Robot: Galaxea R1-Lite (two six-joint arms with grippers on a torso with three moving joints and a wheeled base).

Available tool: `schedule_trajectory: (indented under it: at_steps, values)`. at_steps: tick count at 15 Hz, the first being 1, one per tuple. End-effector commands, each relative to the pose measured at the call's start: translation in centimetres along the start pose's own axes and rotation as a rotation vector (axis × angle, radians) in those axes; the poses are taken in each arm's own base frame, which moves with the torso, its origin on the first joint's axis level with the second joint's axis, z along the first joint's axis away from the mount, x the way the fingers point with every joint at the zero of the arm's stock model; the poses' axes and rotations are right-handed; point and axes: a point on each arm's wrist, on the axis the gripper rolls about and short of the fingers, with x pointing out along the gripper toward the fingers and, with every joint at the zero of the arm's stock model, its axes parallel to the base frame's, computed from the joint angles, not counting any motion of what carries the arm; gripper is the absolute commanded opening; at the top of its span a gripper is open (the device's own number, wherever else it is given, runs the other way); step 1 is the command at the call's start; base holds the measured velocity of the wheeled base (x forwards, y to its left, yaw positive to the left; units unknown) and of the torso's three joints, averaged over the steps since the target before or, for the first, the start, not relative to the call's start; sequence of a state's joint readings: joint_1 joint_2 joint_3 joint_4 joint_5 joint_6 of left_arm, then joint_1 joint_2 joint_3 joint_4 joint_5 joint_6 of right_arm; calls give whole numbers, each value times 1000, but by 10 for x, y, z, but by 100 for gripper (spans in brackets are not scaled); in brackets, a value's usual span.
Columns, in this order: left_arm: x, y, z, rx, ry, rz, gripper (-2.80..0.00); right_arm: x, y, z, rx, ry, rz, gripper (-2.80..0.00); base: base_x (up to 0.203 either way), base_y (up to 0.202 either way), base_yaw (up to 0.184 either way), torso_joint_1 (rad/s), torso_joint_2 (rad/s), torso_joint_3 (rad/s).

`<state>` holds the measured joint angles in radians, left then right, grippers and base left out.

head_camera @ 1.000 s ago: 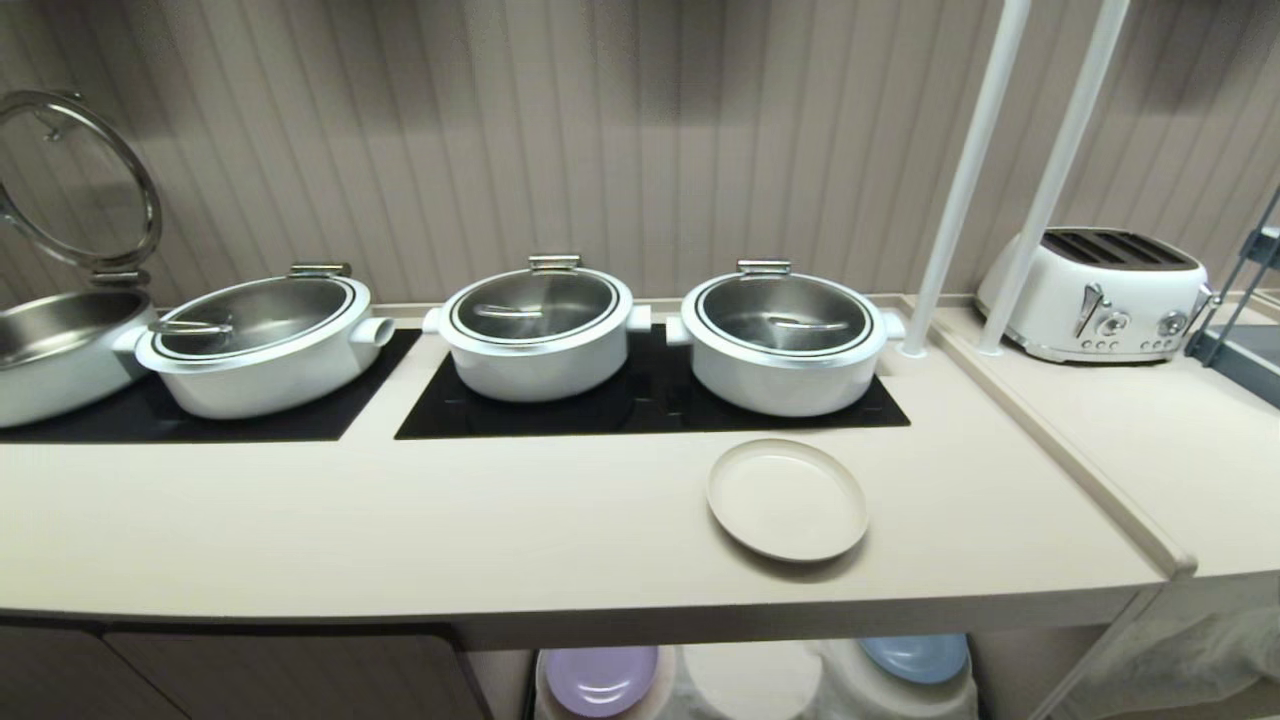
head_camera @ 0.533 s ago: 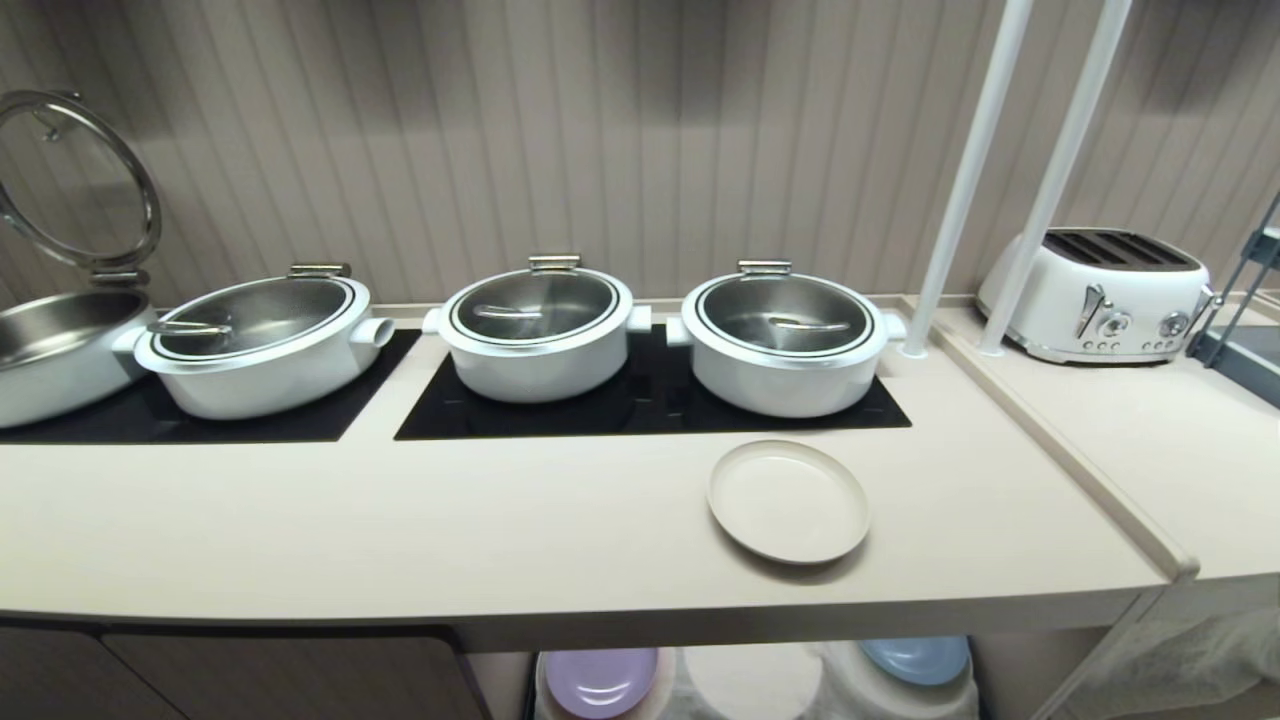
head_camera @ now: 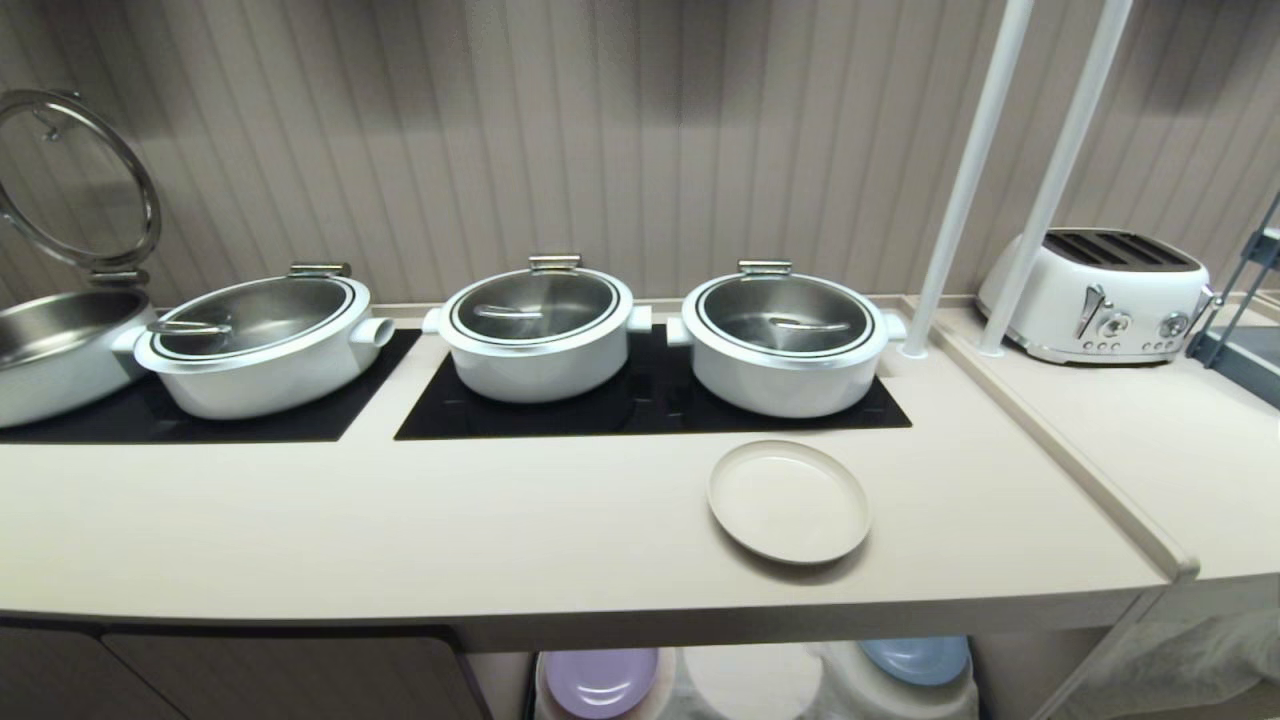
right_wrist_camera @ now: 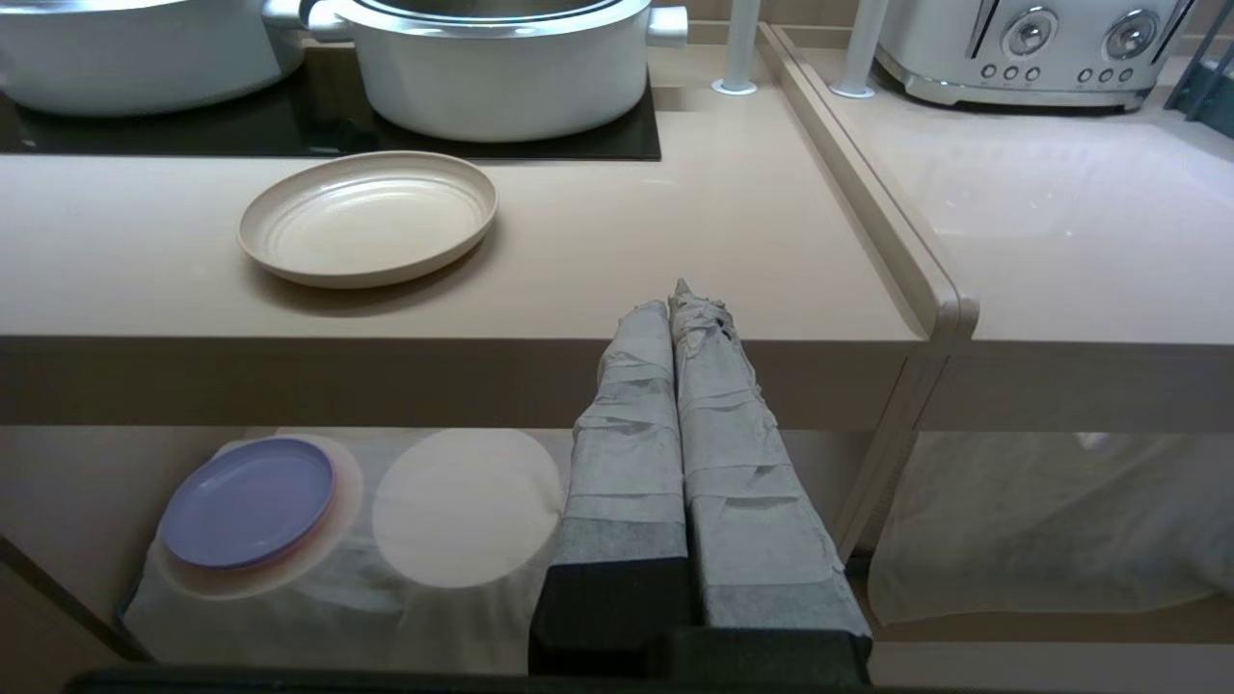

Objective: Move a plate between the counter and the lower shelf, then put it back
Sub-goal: Pick up the plate

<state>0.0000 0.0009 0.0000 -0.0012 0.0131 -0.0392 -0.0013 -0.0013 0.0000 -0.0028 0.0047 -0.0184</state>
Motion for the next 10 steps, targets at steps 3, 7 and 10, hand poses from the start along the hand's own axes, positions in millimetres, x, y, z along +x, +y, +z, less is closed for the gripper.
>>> schedule_trajectory:
  at_steps: [3,7,10]
  values:
    - [0,0,0,-1,0,1,-280,0,1,1,-78,8,36,-280,0,0,0,0,0,0]
    - [0,0,0,-1,2,1,-280,-1,1,10,-88,138,69,-280,0,0,0,0,0,0]
    - [0,0,0,-1,0,1,-280,6,3,29,-53,208,181,-280,0,0,0,0,0,0]
